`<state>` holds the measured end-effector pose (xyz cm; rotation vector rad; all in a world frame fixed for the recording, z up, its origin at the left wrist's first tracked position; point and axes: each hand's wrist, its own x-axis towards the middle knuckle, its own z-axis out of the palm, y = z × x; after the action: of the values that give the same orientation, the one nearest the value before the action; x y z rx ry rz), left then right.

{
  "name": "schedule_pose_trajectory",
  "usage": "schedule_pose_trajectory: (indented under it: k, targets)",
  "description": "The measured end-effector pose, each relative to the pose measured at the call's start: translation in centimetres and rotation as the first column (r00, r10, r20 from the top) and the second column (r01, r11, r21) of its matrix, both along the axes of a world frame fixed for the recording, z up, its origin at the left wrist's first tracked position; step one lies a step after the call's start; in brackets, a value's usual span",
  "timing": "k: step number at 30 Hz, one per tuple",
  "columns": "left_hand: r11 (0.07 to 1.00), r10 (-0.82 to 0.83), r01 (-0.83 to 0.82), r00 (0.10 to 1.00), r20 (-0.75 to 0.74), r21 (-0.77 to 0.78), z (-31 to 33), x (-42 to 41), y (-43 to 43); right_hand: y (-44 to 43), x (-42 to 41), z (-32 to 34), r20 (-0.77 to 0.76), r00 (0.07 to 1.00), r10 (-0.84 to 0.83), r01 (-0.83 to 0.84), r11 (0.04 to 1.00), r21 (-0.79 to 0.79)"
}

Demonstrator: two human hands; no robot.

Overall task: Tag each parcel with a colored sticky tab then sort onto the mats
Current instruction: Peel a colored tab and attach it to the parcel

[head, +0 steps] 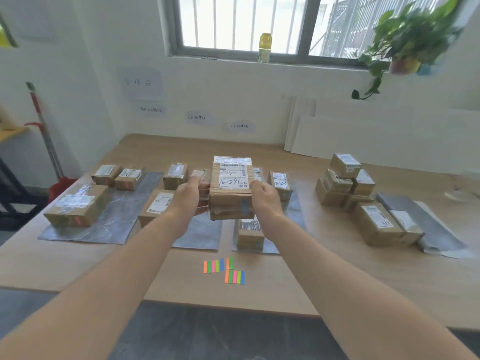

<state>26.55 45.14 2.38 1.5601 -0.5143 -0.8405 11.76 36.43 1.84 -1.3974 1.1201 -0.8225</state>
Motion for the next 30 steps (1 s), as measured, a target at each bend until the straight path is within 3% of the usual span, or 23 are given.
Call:
schedule_pose_trajectory:
  k: [10, 21, 30]
  targets:
    - [0.986, -0.14, 0.139, 0.99, 0.011, 0.089, -2.8, -1.6, -9.9, -8.4, -2.9, -2.9, -0.013, 0.995, -0.096, 0.097, 0.993, 0.069]
    - [0.933, -0.307, 0.326, 0.942, -0.135, 0.151, -9.1, -2.6, -23.8, -19.3, -4.8, -8.3, -0.138, 0.95, -0.279, 0.298, 0.943, 0.15]
    - [0.901, -0.294, 0.346, 0.931, -0.217, 0.263, -13.3, -6.7, -29.3, -25.3, -7.8, -13.9, -0.187, 0.936, -0.298, 0.337, 0.913, 0.229]
